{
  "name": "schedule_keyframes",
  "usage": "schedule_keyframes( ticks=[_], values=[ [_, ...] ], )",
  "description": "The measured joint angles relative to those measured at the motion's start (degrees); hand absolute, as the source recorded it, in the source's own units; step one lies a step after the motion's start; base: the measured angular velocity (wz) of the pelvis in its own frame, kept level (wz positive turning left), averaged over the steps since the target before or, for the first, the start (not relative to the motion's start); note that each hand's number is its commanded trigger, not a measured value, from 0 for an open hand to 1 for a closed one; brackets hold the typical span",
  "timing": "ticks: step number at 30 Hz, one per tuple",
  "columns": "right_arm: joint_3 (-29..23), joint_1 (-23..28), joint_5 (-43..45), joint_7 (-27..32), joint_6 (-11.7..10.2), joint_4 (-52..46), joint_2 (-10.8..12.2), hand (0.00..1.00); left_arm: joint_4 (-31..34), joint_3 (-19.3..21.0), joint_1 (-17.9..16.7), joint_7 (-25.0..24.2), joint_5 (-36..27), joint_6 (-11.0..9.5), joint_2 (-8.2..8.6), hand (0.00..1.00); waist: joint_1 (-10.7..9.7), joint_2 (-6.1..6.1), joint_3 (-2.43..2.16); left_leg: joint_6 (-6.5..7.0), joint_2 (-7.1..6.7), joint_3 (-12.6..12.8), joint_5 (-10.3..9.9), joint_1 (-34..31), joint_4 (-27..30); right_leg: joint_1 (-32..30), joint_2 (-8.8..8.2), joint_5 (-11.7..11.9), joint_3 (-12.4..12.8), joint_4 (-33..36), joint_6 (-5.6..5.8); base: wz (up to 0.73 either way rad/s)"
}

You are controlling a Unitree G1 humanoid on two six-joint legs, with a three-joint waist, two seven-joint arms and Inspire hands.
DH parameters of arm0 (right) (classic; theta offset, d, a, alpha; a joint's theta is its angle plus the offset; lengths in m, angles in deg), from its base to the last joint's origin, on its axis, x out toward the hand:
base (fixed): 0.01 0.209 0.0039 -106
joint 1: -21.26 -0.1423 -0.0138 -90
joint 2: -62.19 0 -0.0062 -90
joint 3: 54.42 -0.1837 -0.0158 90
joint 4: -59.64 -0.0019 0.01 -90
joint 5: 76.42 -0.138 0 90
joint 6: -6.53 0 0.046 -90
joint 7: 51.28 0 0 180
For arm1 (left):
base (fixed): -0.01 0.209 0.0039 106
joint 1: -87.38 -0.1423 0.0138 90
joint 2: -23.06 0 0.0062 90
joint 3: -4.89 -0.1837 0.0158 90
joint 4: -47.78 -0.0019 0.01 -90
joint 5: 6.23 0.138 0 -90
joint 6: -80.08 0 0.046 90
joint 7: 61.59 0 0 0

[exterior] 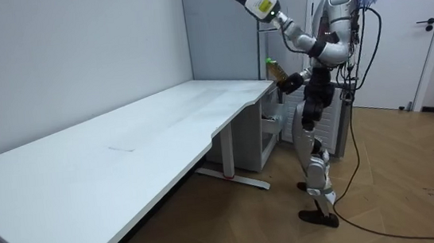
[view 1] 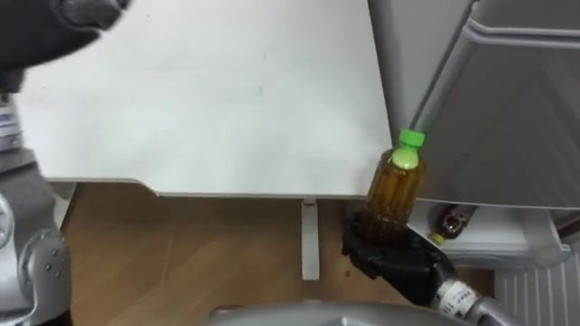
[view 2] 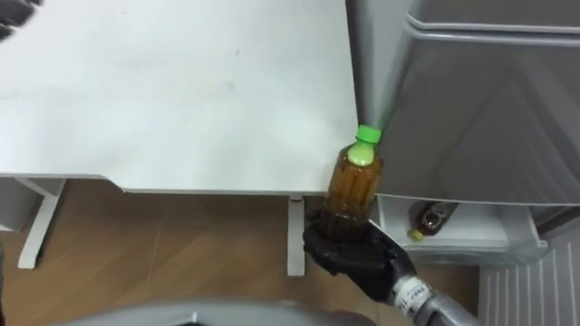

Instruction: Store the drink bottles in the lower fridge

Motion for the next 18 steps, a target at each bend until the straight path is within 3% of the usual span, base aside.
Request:
schedule_keyframes(
  ticks=[3, 5, 6, 8, 11, 15, 18],
  values=[
    [-0.91, 2.79, 0.14, 1.57, -0.01, -1.81, -0.05, 1.00, -1.83, 6.38, -2.84, 10.52, 1.49, -1.79, -0.11, 0.00, 1.64, 0.01, -0.06, 0.00, -0.05, -0.17, 0.00, 1.29, -0.54, 1.03, -0.14, -0.27, -0.31, -0.24, -0.02, 0.05],
    [-1.35, 3.79, 0.30, 3.06, 0.08, -1.89, -0.07, 1.00, -7.66, 10.86, -3.97, 18.55, 1.19, -2.86, -0.39, 0.00, 2.25, 0.10, -0.04, 0.04, -0.29, -0.74, 0.03, 1.40, -0.75, 1.35, -0.34, -0.34, -0.77, -0.45, 0.10, 0.10],
    [-1.42, 4.04, 0.36, 3.54, 0.20, -1.90, -0.05, 1.00, -9.28, 11.70, -4.20, 20.29, 0.56, -2.86, -0.42, 0.00, 2.75, 0.18, -0.09, 0.06, -0.34, -0.74, 0.04, 1.40, -0.81, 1.23, -0.36, -0.34, -0.74, -0.40, 0.11, 0.00],
    [-1.39, 4.44, 0.12, 5.58, 1.88, -2.54, 0.09, 1.00, -16.48, 14.20, -6.08, 26.19, -3.27, -2.71, -1.26, 0.00, 4.26, 0.41, -0.39, 0.07, -0.43, -0.46, 0.04, 1.38, -0.89, 0.76, -0.43, -0.39, -0.38, 0.06, 0.17, -0.09],
    [-1.39, 4.48, -0.42, 8.08, 3.81, -4.39, 0.22, 1.00, -25.33, 13.81, -9.48, 30.90, -8.76, -1.73, -1.86, 0.00, 4.90, 0.54, -0.47, 0.10, -0.59, -0.51, 0.06, 1.82, -1.08, 1.18, -0.58, -0.35, -0.54, -0.07, 0.26, 0.00],
    [-0.93, 3.86, -1.36, 10.65, 4.48, -5.54, 1.95, 1.00, -36.37, 10.72, -11.96, 35.28, -15.38, 0.31, -1.79, 0.00, 4.77, 0.29, -0.43, 0.14, -0.62, -1.21, 0.06, 2.18, -1.34, 1.90, -0.60, -0.40, -1.00, -0.15, 0.30, 0.07],
    [1.12, 3.24, -4.37, 13.25, 5.64, -5.54, 1.92, 1.00, -42.69, 4.65, -14.61, 37.58, -21.54, 1.45, -1.65, 0.00, 4.77, 0.05, -0.45, 0.18, -0.62, -1.20, 0.09, 2.20, -1.78, 2.07, -0.58, -0.38, -1.10, -0.41, 0.32, 0.00]
  ],
)
